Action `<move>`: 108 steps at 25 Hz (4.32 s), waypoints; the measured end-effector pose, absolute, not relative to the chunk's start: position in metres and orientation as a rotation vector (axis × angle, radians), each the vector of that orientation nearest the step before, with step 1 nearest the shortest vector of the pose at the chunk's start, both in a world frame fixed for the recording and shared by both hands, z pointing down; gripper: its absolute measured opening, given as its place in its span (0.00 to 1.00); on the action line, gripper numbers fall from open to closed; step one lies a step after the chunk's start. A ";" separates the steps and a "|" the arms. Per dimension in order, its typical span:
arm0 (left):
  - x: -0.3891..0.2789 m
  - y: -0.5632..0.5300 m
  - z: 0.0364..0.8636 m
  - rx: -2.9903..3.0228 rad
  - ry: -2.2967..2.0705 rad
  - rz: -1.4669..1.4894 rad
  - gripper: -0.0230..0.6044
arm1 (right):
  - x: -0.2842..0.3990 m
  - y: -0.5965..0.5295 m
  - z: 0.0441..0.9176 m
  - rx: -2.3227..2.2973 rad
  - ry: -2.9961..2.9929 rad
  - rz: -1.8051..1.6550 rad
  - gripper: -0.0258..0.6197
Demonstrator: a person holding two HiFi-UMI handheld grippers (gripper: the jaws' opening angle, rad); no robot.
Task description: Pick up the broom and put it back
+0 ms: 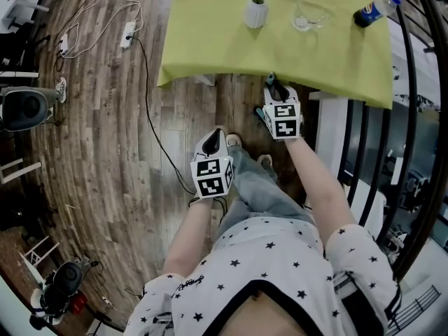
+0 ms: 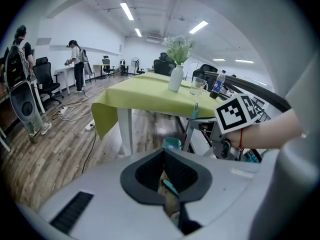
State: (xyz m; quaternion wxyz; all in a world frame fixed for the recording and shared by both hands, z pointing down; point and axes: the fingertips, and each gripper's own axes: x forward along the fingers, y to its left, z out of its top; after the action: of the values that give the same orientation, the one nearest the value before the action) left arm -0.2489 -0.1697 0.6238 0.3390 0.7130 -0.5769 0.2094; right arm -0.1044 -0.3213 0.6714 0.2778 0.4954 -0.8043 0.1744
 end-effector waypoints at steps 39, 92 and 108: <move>-0.271 -0.207 0.567 2.048 -1.395 0.575 0.05 | -0.101 -0.287 0.611 1.594 -2.059 0.576 0.24; -0.270 0.020 0.492 2.167 -1.458 0.424 0.05 | -0.122 0.005 0.469 1.584 -2.386 0.500 0.03; -0.275 0.053 0.493 2.183 -1.445 0.428 0.05 | -0.124 0.041 0.459 1.604 -2.398 0.462 0.03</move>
State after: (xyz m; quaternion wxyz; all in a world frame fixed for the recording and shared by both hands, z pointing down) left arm -0.2745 0.0529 0.4932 0.2422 0.7985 -0.5284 0.1566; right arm -0.1240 0.0405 0.4591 0.1098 0.5458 -0.8157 0.1572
